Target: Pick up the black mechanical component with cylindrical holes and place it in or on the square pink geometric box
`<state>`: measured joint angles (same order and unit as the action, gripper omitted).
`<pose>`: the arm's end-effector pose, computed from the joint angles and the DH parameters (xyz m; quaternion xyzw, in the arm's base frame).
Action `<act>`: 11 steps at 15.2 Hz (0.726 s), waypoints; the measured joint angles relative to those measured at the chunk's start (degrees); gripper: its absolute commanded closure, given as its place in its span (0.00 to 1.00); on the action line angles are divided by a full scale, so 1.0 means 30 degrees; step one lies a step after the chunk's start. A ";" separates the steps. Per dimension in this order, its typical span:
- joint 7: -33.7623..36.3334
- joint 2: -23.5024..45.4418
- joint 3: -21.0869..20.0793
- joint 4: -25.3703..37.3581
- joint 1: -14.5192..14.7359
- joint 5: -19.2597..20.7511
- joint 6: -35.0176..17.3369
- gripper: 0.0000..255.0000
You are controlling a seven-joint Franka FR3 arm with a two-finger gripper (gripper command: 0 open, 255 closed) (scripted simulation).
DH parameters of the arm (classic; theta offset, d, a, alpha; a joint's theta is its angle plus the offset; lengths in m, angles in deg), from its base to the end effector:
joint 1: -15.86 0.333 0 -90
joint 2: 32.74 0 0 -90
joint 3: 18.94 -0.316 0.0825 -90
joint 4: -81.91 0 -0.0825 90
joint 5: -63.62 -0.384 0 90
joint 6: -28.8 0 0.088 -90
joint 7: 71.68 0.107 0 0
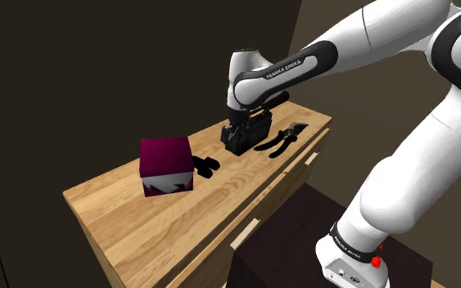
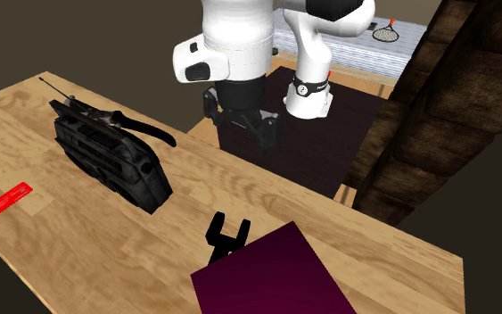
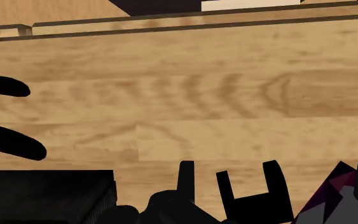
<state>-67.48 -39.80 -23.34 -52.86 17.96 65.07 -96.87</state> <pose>0.4784 0.0537 0.3769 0.9994 0.0272 -0.0166 0.0165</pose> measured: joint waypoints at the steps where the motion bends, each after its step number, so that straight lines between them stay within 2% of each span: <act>1: 0.0198 0.0788 -0.0068 0.0414 0.0032 0.0043 -0.0443 0.00; 11: 0.1398 0.7986 -0.0102 0.5143 0.0296 0.0589 -0.3566 0.00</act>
<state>-63.29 -15.84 -23.64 -37.43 18.85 66.83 -107.57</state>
